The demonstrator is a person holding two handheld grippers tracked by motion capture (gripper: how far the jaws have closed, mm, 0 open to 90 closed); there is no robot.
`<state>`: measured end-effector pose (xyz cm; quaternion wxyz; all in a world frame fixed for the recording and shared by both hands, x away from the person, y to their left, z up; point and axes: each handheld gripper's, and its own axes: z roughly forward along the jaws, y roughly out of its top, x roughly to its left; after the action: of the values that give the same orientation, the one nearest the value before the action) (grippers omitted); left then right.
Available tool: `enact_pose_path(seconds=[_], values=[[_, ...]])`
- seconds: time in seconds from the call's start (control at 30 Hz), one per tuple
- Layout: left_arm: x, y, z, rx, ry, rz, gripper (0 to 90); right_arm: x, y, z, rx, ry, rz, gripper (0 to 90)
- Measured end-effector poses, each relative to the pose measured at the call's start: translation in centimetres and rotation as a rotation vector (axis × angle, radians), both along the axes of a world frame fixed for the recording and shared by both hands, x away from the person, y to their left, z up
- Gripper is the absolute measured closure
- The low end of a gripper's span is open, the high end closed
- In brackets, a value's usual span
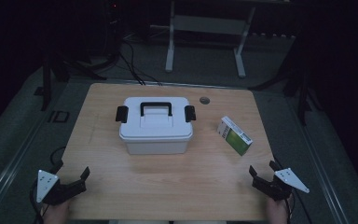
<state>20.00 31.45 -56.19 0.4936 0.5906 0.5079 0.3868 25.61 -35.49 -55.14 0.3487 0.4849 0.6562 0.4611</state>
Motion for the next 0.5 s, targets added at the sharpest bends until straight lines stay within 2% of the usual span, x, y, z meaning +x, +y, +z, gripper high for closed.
enact_pose_path(seconds=[0.17,0.23,0.3,0.33,0.37,0.4,0.43,0.5], values=[[0.1,0.4,0.2,-0.042,0.019,-0.004,0.8,-0.1,-0.3,0.3,-0.017,0.002,-0.057,13.5],[0.0,0.5,0.4,-0.067,0.022,-0.006,0.8,-0.1,-0.5,0.5,0.010,0.004,-0.079,13.5],[0.0,0.4,0.6,-0.051,0.029,0.006,0.8,-0.1,-0.6,0.9,0.033,0.017,-0.086,13.6],[0.1,0.3,0.9,-0.076,0.056,-0.022,0.8,-0.2,-0.5,1.2,0.025,0.023,-0.089,13.5],[0.1,0.3,0.9,-0.076,0.056,-0.022,0.8,-0.2,-0.5,1.2,0.025,0.023,-0.089,13.5],[0.1,0.2,1.1,-0.093,0.063,-0.041,0.8,-0.2,-0.4,1.4,0.032,0.029,-0.079,13.5],[0.2,0.1,1.3,-0.086,0.067,-0.045,0.8,-0.2,-0.3,1.7,0.061,0.035,-0.054,13.2],[0.1,-0.2,1.8,-0.083,0.057,-0.073,0.8,-0.2,0.4,2.2,0.078,0.038,-0.030,12.8]])
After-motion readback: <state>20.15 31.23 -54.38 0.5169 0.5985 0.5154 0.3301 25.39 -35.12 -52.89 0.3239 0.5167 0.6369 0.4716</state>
